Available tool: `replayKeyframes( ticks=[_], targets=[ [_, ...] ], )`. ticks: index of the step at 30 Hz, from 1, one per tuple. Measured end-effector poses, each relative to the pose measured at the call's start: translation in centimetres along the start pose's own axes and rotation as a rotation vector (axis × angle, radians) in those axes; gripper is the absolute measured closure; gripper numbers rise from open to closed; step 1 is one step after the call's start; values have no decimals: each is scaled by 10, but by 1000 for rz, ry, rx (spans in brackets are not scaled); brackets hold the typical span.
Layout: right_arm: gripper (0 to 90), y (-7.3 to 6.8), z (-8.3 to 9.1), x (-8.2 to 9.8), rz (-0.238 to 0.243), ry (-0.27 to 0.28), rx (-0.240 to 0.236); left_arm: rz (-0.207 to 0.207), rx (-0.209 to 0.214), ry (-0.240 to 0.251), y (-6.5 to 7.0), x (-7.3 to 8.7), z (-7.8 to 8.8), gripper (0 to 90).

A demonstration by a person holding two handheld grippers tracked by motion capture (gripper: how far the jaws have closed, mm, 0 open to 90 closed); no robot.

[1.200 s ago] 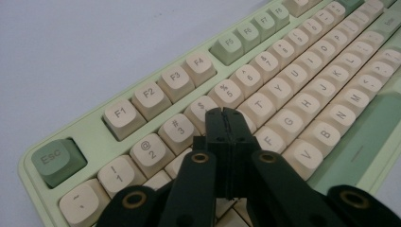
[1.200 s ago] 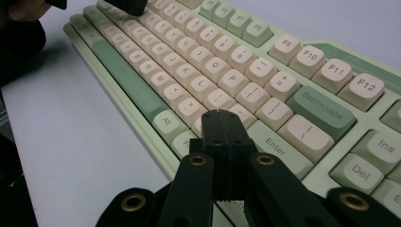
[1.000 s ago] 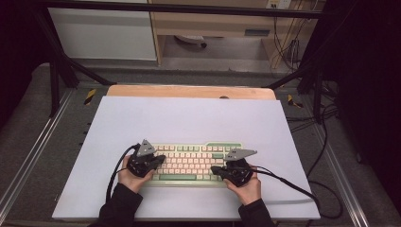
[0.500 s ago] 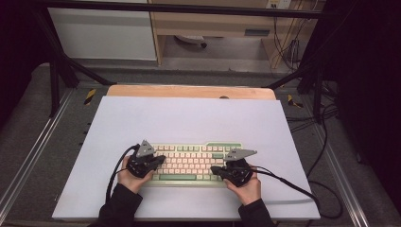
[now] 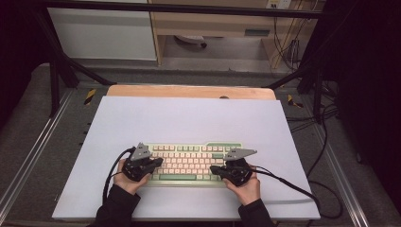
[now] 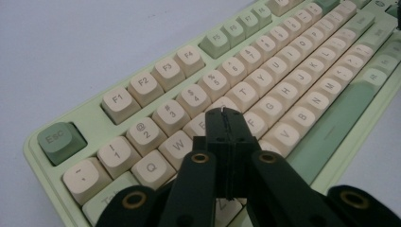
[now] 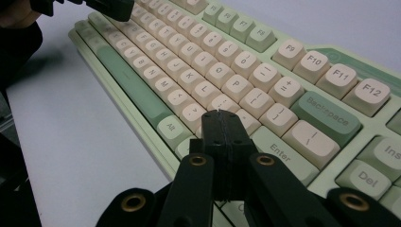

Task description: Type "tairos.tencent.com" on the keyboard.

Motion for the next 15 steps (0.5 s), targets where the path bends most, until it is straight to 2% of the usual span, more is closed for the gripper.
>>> replayKeyframes(
  ticks=[9,15],
  targets=[
    [900,-5,-4,-3,0,1,-11,12,-3,11,-1,4,9,900],
    [900,-13,-9,-9,15,1,-23,22,-4,14,-3,7,13,900]
  ],
)
Point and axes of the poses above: each handheld gripper's, and its own axes: z roughly backward along the jaws, x roughly out of its underside, y roughly to its right, the point moved 5 cm from there along -z, roughly forward along the jaws, and after that the axes turned 13 degrees about -z, right-handed, at the moved point
